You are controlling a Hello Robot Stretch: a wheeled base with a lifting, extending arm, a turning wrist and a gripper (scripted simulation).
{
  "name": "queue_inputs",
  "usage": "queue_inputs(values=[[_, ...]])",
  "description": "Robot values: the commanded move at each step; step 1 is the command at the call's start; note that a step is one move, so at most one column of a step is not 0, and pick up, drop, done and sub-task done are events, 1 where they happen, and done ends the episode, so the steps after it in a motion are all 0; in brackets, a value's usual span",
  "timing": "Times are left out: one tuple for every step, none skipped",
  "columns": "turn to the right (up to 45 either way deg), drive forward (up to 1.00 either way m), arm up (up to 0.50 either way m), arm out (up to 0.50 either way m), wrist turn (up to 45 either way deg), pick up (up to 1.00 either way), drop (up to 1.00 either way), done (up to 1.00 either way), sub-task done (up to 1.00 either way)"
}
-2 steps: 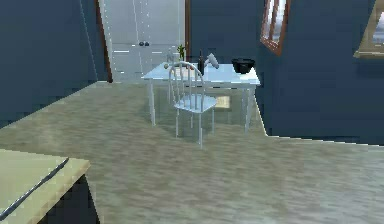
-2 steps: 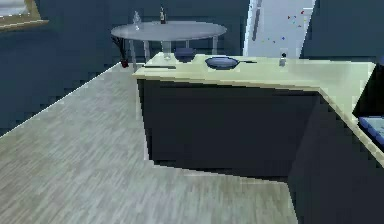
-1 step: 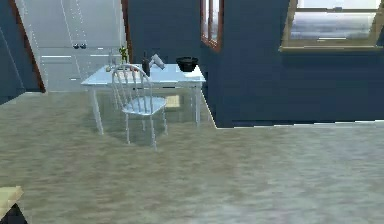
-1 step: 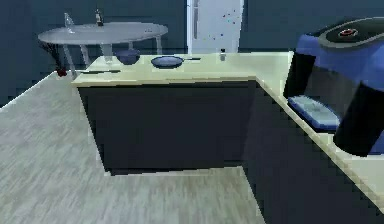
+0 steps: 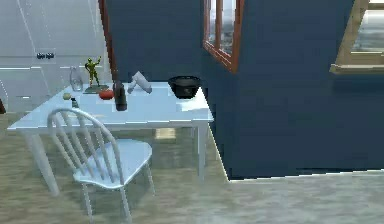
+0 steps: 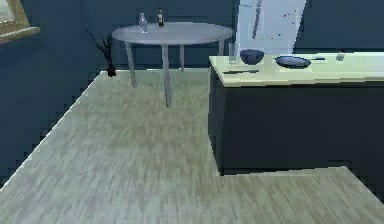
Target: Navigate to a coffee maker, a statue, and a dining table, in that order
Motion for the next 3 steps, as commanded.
queue_inputs(values=[[0.0,0.55,0.00,0.00,0.0,0.00,0.00,0.00,0.00],[-24.0,0.00,0.00,0.00,0.0,0.00,0.00,0.00,0.00],[0.0,0.00,0.00,0.00,0.0,0.00,0.00,1.00,0.00]])
